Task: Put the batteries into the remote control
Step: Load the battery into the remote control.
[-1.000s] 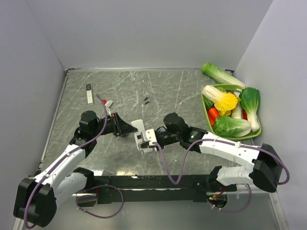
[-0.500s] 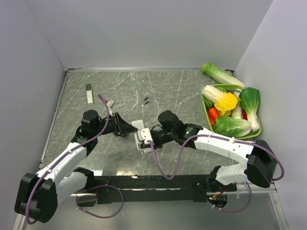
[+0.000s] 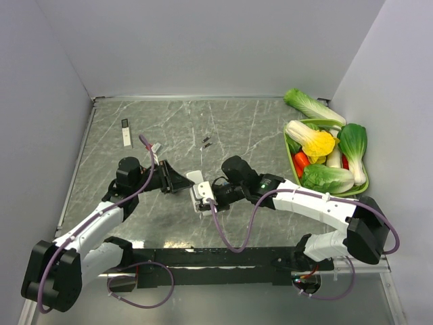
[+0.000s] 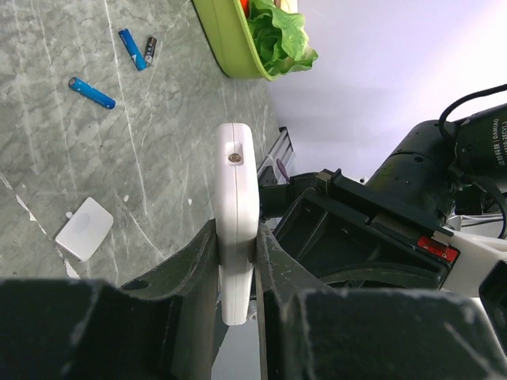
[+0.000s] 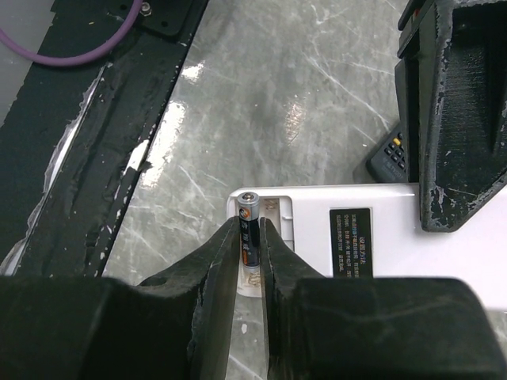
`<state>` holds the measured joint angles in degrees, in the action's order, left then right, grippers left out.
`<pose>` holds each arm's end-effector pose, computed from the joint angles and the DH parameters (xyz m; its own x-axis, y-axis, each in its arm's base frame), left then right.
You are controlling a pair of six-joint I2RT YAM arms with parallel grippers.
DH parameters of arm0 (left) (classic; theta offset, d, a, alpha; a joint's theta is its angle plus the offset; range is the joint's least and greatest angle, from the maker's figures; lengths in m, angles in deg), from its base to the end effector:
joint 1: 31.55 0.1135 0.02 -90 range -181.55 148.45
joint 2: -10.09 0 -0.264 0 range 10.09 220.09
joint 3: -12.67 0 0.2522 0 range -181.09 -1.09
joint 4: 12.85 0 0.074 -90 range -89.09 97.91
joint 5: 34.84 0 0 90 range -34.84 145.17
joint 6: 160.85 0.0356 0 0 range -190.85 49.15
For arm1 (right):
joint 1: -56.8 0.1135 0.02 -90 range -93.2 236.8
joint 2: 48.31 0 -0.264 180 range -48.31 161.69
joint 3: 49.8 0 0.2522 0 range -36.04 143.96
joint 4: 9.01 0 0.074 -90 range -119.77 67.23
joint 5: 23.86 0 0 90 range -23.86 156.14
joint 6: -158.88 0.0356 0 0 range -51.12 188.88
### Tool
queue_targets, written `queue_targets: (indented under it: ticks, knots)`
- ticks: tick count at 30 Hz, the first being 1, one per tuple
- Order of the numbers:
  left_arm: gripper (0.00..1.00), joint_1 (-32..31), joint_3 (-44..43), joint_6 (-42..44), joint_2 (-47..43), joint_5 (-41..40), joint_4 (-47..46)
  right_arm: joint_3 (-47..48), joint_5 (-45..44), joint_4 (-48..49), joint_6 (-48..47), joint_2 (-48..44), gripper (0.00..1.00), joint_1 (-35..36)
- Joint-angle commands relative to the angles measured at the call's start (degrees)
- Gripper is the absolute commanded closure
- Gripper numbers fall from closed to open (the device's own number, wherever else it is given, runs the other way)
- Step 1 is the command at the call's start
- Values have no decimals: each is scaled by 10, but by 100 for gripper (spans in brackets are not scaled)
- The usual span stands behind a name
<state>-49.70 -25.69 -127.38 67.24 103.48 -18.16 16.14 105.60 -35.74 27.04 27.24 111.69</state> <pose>0.1918 -0.0908 0.2313 -0.8707 -0.2983 -0.3911 0.3101 0.2843 -0.9072 0.1451 0.2458 0.2669 0.3638 -0.3780 -0.8513 -0.9172 -0.3045 -0.2567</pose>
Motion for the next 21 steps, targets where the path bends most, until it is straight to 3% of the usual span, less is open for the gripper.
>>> queue_targets:
  ticks: [1,9,14,21]
  knots:
    - [99,-1,-7,-23,-4,5,-50,15,7,-23,-11,6,76,5]
    - [99,-1,0,-29,1,0,-55,17,4,-27,-10,7,73,6]
    - [99,-1,2,-31,4,-3,-53,14,-5,-21,-3,0,64,4]
    - [99,-1,10,-47,12,-9,-62,20,-12,-25,0,5,62,4]
